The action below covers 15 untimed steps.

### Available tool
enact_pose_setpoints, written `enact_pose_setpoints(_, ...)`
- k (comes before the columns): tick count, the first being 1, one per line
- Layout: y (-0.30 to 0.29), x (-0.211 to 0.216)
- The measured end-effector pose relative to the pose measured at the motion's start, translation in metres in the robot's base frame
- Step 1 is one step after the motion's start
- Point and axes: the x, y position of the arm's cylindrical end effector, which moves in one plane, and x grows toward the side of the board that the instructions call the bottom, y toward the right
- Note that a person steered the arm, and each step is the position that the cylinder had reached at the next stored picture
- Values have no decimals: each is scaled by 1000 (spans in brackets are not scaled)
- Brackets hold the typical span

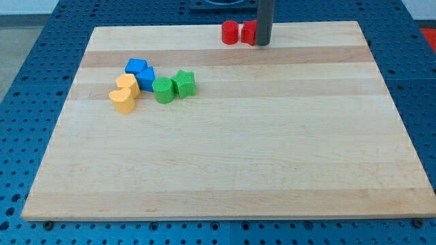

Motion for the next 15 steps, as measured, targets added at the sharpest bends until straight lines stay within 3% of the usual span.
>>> enact_pose_setpoints(5,-24,131)
enact_pose_setpoints(8,-122,192)
enact_pose_setpoints(10,-169,194)
enact_pose_setpoints(15,-154,140)
